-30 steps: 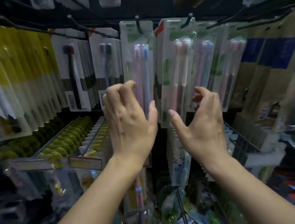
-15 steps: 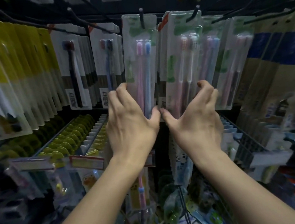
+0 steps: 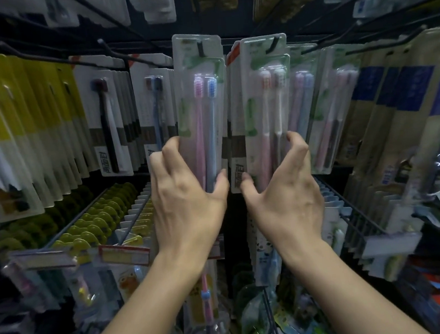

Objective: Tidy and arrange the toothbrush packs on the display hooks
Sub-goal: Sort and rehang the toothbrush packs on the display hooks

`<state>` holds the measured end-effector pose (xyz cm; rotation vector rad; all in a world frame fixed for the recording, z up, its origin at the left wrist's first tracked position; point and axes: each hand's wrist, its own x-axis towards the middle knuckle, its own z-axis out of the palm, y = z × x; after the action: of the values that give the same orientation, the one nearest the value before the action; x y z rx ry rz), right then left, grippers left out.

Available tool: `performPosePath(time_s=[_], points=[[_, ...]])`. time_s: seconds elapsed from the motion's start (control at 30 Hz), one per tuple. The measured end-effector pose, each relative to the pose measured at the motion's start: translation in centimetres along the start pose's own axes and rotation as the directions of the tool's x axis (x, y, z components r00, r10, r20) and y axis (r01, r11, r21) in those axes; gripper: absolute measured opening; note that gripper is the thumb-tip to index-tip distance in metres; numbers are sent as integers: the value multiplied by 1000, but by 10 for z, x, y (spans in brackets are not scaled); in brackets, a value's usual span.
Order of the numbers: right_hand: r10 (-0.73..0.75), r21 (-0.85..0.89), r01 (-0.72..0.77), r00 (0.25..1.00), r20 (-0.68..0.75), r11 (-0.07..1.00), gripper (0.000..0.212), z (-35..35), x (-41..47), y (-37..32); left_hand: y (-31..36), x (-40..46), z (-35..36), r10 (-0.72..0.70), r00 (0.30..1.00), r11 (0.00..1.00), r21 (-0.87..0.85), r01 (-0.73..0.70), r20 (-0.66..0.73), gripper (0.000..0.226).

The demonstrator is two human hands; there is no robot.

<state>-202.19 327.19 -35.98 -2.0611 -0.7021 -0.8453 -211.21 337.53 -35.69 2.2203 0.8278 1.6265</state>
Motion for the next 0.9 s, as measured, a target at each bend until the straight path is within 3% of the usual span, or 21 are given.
performPosePath(time_s=[0.5,0.9], points=[[-82,125,82,997,-12,989,91,-16,-8,2,-1,-8,-11,63,996,996,-60,-67,-65,84],[-68,5,69,996,-65,998,93,-35,-5,30,13,-18,-5,199,976,979,-16,-201,-87,87]])
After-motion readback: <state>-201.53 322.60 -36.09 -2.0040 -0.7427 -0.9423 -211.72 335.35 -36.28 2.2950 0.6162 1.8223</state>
